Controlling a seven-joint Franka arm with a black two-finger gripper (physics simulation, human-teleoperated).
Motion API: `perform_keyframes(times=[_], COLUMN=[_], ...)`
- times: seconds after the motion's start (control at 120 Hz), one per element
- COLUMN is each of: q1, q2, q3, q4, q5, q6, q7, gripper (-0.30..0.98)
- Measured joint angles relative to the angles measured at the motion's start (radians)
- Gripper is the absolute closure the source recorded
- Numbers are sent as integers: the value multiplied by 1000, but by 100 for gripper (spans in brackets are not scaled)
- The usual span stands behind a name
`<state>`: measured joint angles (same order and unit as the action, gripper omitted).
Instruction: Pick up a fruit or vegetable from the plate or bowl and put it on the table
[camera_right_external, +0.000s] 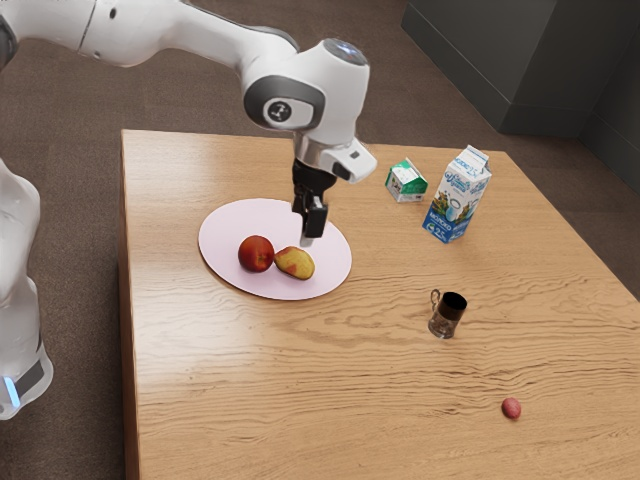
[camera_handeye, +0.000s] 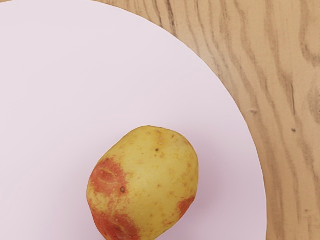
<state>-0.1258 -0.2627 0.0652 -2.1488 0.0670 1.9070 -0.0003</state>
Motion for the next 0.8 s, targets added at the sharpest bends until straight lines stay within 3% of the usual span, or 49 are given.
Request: perform_keyframes(times=[0.8], q1=[8], q2=[37], q3=[33], q4=[-141], q5=[-4], q6=[238], q7=[20], gripper=[0])
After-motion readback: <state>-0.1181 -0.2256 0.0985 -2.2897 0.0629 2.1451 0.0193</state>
